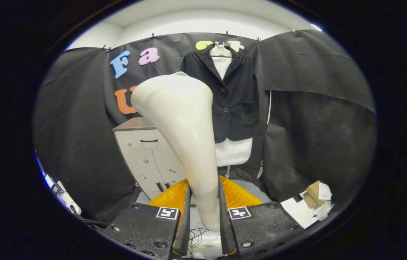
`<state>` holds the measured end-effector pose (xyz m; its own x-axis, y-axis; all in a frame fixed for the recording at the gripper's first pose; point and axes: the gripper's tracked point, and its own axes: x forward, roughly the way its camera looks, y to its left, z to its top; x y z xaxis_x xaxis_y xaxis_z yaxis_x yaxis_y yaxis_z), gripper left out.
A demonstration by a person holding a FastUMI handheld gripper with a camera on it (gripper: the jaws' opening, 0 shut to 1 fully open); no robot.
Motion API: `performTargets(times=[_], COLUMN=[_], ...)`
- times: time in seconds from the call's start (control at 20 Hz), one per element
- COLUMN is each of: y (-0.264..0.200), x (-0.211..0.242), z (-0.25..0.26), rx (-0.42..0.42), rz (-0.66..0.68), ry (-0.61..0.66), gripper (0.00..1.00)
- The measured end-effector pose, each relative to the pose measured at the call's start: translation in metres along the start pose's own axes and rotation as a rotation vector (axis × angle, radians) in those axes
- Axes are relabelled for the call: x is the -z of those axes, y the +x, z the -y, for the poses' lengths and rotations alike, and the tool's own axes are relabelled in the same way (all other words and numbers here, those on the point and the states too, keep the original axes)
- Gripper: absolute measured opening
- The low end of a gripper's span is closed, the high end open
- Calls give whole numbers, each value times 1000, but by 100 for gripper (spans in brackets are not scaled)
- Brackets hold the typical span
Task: Iron the clothes twice with a garment steamer, once on the left side and once on the right side.
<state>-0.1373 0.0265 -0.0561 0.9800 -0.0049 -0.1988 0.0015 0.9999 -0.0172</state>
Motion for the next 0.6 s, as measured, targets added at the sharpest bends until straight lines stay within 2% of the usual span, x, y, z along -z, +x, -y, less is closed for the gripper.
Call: performTargets(times=[0.6], y=[-1], x=[2], z=[-7], rx=[-9], rz=[-7], ry=[-3], gripper=[37])
